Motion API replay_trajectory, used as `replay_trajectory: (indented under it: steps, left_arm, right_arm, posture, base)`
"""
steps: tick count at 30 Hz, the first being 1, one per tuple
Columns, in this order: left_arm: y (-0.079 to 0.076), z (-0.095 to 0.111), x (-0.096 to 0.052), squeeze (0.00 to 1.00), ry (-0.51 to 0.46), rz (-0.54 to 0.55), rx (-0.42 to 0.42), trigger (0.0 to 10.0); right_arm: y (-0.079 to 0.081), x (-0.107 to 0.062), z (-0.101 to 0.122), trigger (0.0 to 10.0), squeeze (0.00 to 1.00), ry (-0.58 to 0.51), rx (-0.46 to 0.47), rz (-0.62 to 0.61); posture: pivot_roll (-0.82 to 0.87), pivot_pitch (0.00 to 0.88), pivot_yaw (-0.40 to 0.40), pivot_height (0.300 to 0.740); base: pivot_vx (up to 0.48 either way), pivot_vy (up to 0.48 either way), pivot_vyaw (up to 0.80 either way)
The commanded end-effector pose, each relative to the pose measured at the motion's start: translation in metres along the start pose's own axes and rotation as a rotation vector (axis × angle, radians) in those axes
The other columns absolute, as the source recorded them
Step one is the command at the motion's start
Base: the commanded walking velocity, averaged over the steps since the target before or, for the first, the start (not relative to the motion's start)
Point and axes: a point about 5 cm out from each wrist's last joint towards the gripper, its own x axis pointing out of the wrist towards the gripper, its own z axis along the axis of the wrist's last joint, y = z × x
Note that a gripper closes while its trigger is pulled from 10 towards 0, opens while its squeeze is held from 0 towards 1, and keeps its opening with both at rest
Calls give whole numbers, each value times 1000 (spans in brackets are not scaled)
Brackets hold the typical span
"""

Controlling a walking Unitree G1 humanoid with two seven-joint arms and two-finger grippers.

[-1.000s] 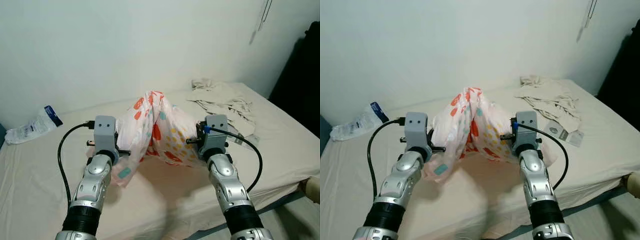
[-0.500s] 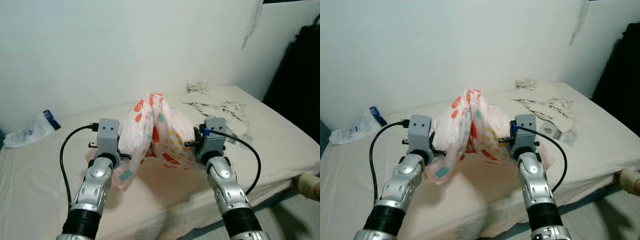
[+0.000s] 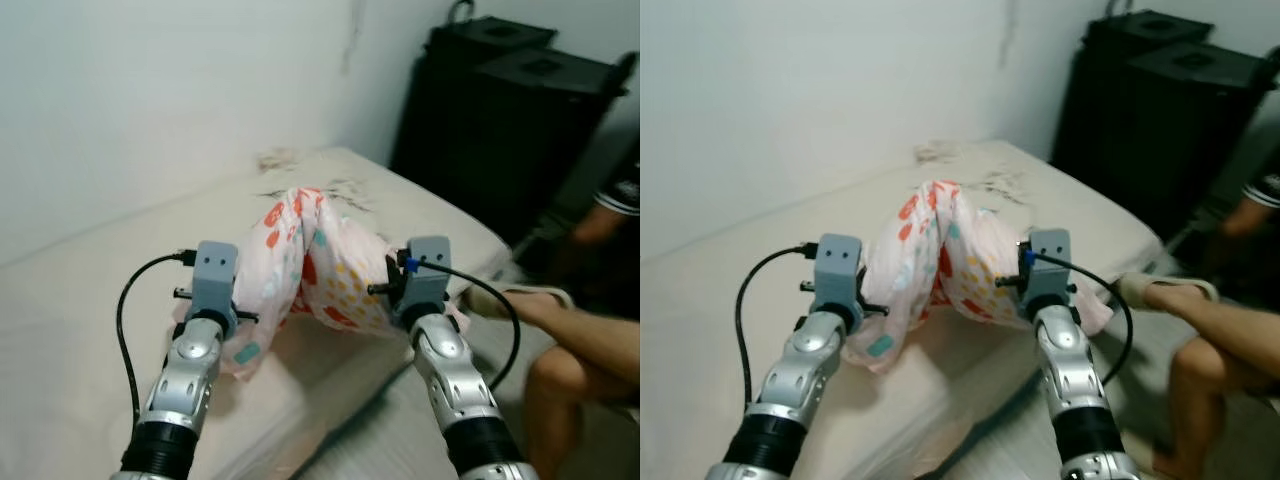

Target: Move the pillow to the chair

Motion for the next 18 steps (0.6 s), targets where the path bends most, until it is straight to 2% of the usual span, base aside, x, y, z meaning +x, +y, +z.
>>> replay_trajectory:
  steps: [1, 18]
  left_arm:
    - [-11, 10, 2, 0, -57, -43, 9, 10000]
    - [-8, 6, 1, 0, -42, -32, 18, 10000]
  right_arm:
    - [9, 3, 8, 10000, 0, -30, -6, 54]
    - [10, 4, 9, 10000, 0, -28, -4, 62]
  posture:
    - [-44, 58, -9, 740]
    - [-37, 59, -16, 740]
  base:
    - [0, 0, -800]
    - [0, 0, -800]
